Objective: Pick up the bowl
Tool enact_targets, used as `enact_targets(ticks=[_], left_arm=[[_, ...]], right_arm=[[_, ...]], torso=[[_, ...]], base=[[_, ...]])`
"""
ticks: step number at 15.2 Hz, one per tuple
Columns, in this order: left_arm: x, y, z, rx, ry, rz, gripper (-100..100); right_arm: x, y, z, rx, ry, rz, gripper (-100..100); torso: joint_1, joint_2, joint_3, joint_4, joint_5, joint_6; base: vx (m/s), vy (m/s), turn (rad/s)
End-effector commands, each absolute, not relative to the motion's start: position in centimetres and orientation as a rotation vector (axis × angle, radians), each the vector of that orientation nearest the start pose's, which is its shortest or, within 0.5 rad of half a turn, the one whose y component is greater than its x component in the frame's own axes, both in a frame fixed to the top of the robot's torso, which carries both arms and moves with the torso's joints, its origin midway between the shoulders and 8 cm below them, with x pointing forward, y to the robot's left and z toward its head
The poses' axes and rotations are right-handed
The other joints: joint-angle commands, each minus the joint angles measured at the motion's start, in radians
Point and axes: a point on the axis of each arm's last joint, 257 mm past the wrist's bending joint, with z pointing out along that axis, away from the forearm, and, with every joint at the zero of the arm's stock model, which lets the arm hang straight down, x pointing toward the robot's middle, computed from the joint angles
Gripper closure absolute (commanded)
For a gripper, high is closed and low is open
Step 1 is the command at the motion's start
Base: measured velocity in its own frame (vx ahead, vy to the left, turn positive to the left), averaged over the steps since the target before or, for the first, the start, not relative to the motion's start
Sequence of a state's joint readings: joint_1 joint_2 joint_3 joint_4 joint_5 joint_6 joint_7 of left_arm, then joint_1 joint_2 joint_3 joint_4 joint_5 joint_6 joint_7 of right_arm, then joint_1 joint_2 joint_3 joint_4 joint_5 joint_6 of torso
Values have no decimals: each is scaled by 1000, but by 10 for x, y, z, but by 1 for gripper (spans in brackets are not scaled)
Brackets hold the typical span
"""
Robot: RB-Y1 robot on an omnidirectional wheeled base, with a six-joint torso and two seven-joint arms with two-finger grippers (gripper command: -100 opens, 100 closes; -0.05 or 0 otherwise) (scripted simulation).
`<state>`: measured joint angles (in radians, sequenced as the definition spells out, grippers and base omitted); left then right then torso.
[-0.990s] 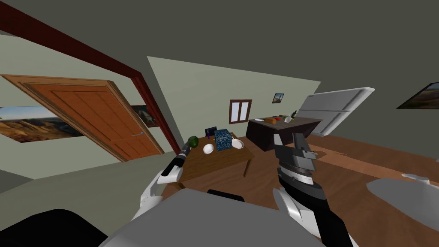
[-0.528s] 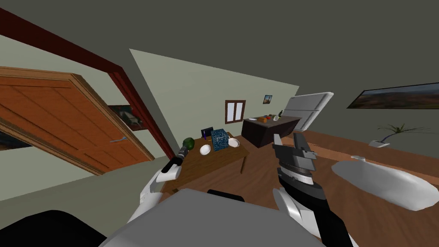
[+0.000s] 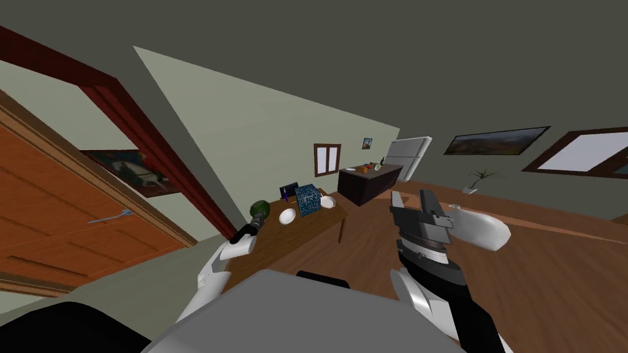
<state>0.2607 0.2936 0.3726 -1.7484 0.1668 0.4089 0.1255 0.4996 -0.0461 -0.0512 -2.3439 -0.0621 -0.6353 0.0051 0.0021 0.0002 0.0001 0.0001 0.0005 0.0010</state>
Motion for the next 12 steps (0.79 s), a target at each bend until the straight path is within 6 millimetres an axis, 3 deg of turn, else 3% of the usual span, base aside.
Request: enact_targets(ticks=[1, 12], left_arm=[[398, 536, -299, -1703, 1111, -631, -100], [353, 580, -359, -1990, 1060, -458, -100]], right_arm=[[301, -288, 77, 489, 474, 1331, 0], [301, -288, 77, 489, 474, 1331, 0]], torso=[[0, 0, 0, 0, 0, 0], [0, -1, 0, 0, 0, -1]], base=[[-22, 15, -307], [-15, 15, -217]])
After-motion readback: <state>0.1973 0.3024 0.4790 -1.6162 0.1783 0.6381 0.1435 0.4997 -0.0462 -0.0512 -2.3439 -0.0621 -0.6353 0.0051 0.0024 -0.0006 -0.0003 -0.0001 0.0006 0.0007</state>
